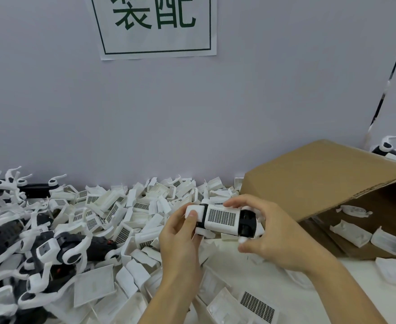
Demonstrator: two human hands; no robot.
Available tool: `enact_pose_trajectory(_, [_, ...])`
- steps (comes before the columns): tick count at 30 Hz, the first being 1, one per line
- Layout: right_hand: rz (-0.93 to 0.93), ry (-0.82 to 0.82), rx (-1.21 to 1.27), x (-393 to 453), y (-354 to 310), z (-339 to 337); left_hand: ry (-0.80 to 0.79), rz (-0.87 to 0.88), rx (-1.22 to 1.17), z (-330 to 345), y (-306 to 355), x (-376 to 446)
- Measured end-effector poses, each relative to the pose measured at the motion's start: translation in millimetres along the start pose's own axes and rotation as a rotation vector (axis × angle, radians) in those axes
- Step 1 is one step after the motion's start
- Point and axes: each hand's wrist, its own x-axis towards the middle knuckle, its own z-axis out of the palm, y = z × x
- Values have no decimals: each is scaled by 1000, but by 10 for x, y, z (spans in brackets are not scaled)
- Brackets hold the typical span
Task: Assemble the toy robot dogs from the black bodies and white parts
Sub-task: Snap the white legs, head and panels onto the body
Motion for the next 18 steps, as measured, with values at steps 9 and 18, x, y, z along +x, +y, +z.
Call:
enact_pose_trajectory(9, [25,277,99,49,123,-4,-35,17,109,-41,-19,48])
enact_pose_trajectory(18, [374,93,406,27,81,-7,-175,50,127,-3,-68,9])
